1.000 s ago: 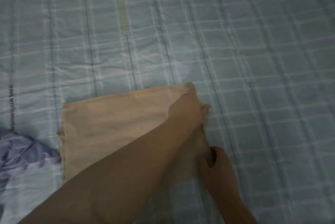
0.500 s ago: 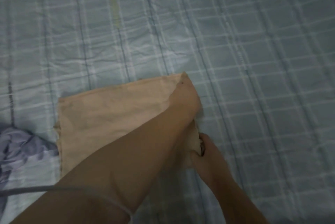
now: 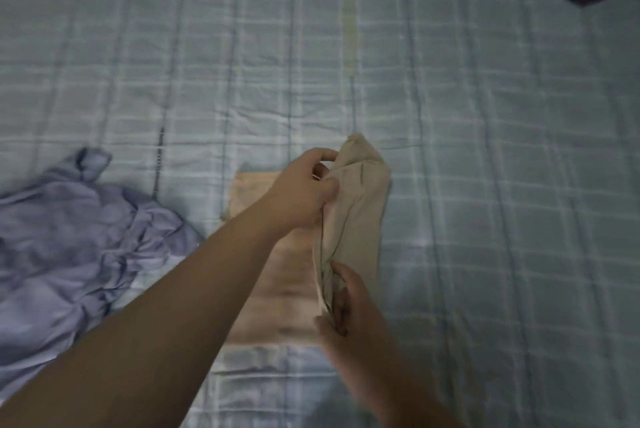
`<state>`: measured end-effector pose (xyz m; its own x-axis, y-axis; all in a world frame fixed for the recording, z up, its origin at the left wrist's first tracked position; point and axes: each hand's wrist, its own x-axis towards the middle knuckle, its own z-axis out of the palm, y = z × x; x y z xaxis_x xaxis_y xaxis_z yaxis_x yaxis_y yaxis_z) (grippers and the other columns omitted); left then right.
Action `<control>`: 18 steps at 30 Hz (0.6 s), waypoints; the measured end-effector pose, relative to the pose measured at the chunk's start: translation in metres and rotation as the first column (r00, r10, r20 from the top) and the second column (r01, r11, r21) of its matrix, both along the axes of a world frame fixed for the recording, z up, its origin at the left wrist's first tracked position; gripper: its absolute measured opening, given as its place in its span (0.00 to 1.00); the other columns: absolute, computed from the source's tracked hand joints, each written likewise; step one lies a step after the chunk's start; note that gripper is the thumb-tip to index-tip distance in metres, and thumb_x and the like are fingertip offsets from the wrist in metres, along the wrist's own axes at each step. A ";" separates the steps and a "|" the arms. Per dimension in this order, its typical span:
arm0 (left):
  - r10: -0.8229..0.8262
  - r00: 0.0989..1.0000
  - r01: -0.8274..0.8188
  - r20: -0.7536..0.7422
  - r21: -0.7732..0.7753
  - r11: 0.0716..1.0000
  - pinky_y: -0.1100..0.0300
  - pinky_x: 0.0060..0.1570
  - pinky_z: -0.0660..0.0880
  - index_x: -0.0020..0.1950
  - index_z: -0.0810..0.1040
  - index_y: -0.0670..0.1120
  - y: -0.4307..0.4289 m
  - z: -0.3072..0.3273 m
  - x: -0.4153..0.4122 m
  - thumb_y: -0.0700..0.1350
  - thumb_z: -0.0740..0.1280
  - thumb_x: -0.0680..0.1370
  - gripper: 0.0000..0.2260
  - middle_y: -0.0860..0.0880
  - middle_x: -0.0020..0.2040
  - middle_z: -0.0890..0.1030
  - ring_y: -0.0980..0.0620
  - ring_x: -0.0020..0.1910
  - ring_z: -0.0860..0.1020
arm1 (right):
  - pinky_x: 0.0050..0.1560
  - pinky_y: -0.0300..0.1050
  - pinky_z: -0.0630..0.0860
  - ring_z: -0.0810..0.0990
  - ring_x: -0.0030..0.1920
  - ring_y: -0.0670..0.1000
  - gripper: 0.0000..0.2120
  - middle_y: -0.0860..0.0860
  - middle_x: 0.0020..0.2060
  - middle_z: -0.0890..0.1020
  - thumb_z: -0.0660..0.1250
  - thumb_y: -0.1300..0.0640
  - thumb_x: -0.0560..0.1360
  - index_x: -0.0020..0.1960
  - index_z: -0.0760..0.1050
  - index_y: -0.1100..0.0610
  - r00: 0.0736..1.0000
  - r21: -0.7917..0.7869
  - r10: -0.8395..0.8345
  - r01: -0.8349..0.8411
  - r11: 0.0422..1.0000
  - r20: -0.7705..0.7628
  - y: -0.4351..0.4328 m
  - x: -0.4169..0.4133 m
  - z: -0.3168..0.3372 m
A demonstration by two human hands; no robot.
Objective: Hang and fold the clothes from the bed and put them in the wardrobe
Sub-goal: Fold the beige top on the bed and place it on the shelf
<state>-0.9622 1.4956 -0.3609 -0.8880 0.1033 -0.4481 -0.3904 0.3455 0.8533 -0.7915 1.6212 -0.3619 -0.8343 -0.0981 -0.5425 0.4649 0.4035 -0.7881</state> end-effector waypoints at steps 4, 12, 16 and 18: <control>0.062 0.998 -0.063 -0.014 -0.077 0.995 0.62 0.37 0.76 0.59 0.78 0.54 -0.077 -0.015 0.009 0.40 0.69 0.76 0.14 0.51 0.42 0.79 0.57 0.37 0.78 | 0.58 0.41 0.70 0.77 0.57 0.48 0.35 0.48 0.59 0.76 0.64 0.51 0.69 0.74 0.57 0.40 0.995 0.064 0.094 -0.097 0.993 0.042 -0.068 0.000 -0.007; 0.196 0.977 -0.211 -0.077 -0.314 0.926 0.71 0.35 0.72 0.58 0.77 0.48 -0.157 -0.084 0.042 0.41 0.70 0.76 0.11 0.55 0.37 0.76 0.62 0.33 0.75 | 0.67 0.32 0.59 0.69 0.70 0.48 0.36 0.51 0.72 0.68 0.64 0.57 0.75 0.79 0.52 0.53 0.955 0.158 0.297 -0.292 0.943 -0.007 -0.145 0.016 -0.044; 0.283 0.952 -0.304 -0.116 -0.276 0.912 0.74 0.31 0.69 0.58 0.75 0.49 -0.158 -0.103 0.050 0.42 0.70 0.76 0.12 0.55 0.39 0.76 0.63 0.32 0.74 | 0.66 0.44 0.68 0.76 0.62 0.51 0.36 0.54 0.63 0.76 0.62 0.52 0.79 0.80 0.47 0.57 0.902 0.153 0.428 -0.416 0.896 -0.054 -0.145 0.015 -0.057; 0.272 0.953 -0.299 -0.135 -0.266 0.916 0.70 0.38 0.71 0.62 0.73 0.47 -0.155 -0.103 0.053 0.40 0.69 0.76 0.15 0.53 0.44 0.76 0.60 0.38 0.75 | 0.58 0.42 0.71 0.78 0.51 0.43 0.31 0.46 0.53 0.80 0.59 0.51 0.80 0.80 0.51 0.51 0.897 0.089 0.437 -0.431 0.898 -0.060 -0.133 0.012 -0.059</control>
